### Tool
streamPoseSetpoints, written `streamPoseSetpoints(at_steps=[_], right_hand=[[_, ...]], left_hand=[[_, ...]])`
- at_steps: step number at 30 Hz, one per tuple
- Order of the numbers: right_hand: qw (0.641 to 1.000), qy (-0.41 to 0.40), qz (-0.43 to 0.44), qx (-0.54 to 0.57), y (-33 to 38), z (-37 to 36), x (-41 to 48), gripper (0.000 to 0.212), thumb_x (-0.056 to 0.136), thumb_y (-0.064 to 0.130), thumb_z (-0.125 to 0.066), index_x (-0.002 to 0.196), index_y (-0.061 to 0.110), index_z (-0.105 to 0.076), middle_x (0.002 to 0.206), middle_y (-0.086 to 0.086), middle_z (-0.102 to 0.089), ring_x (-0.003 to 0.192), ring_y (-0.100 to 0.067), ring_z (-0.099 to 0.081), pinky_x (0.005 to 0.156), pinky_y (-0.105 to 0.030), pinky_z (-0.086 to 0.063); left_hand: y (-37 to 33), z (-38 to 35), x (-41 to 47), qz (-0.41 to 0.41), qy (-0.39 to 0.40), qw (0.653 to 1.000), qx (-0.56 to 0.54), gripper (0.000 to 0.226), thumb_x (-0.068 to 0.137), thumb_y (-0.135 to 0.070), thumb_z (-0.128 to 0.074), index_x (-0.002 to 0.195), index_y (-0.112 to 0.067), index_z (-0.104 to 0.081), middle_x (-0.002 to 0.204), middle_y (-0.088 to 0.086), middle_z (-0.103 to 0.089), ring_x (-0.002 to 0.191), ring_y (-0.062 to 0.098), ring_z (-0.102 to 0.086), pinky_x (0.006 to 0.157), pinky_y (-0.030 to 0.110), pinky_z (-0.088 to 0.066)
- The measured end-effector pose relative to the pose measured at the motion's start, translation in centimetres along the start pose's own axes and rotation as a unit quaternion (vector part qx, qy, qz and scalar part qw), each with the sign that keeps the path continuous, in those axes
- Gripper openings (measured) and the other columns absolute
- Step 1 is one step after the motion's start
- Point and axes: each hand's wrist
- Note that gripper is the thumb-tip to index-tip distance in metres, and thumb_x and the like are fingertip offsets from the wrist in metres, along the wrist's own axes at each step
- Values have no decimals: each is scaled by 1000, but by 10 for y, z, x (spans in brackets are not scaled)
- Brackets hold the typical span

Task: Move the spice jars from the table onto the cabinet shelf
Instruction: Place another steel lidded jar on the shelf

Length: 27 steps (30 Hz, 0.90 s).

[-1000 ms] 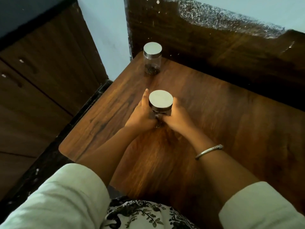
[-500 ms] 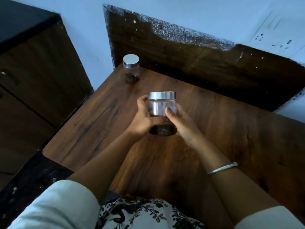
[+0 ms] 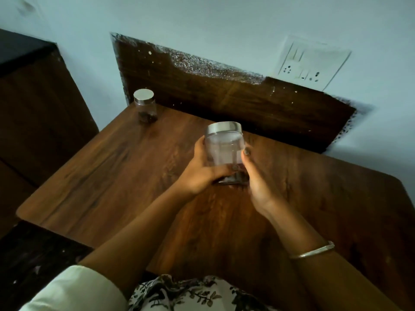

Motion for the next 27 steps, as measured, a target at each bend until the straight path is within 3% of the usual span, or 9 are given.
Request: streamPoseSetpoints(at_steps=[5, 9, 12, 14, 17, 20, 23, 25, 27], right_hand=[[998, 7, -11, 66, 2, 15, -20, 64, 72, 55, -54, 130, 30, -47, 114, 1, -64, 98, -16, -66, 72, -31, -56], [998, -37, 53, -7, 0, 23, -29, 72, 74, 57, -53, 139, 35, -33, 110, 18, -57, 86, 8, -64, 60, -13, -51], [996, -24, 83, -27, 1, 29, -34, 70, 84, 59, -46, 144, 34, -21, 117, 33, -45, 95, 25, -51, 69, -2, -45], [996, -22, 89, -14, 3, 38, -37, 71, 80, 60, -44, 143, 36, -22, 123, 36, -47, 110, 15, -50, 84, -13, -48], [999, 1, 50, 18, 4, 49, -43, 76, 74, 64, -50, 141, 35, -29, 133, 3, -53, 115, -16, -57, 85, -38, -51], [998, 15, 20, 50, 2, 55, -52, 61, 77, 57, -58, 130, 29, -48, 123, -8, -61, 113, -25, -59, 95, -48, -47], [998, -19, 3, 67, 3, 65, -57, 59, 72, 55, -61, 123, 25, -54, 115, -7, -66, 106, -24, -63, 93, -47, -49], [996, -11, 13, 86, 1, 77, -59, 75, 72, 44, -63, 139, 25, -37, 121, -9, -60, 103, -22, -64, 80, -38, -53], [996, 15, 20, 87, 3, 84, -62, 86, 69, 36, -67, 143, 37, -24, 134, -10, -50, 107, -21, -62, 78, -35, -52]], left_hand=[[-5, -23, -10, 12, 6, 1000, -4, 87, 74, -14, -70, 141, -20, -13, 124, 4, -47, 112, 20, -55, 79, 24, -55], [-12, -34, -15, -17, 28, 998, 60, 96, 80, -8, -68, 143, -33, -1, 125, 1, -50, 106, 14, -61, 77, 21, -55], [-13, -42, -17, -30, 50, 997, 49, 97, 77, -3, -68, 141, -30, 0, 118, -12, -52, 104, 2, -62, 77, 18, -54], [-13, -46, -18, -29, 46, 998, 27, 93, 78, 2, -64, 145, -22, -3, 121, -8, -51, 104, 4, -61, 79, 19, -54], [-11, -53, -19, -37, 63, 997, 36, 89, 81, 5, -60, 146, -22, -6, 123, -6, -50, 106, 5, -61, 79, 20, -54], [-14, -61, -19, -40, 96, 993, 59, 86, 82, 5, -60, 144, -24, -8, 122, -8, -52, 105, 2, -62, 79, 19, -53], [-20, -61, -15, -57, 117, 977, 167, 89, 81, -17, -68, 147, -26, -8, 124, -11, -53, 107, 2, -60, 80, 18, -52], [-24, -59, -11, -44, 124, 968, 213, 99, 75, -37, -70, 148, -35, -3, 133, -4, -51, 112, 18, -59, 80, 27, -53], [-29, -61, -9, -48, 142, 968, 201, 100, 68, -43, -72, 145, -39, -9, 133, -10, -50, 115, 17, -58, 81, 26, -53]])
Point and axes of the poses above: each hand's wrist, its own x-axis towards the middle knuckle, its own z-axis out of the back of the hand, y = z × x
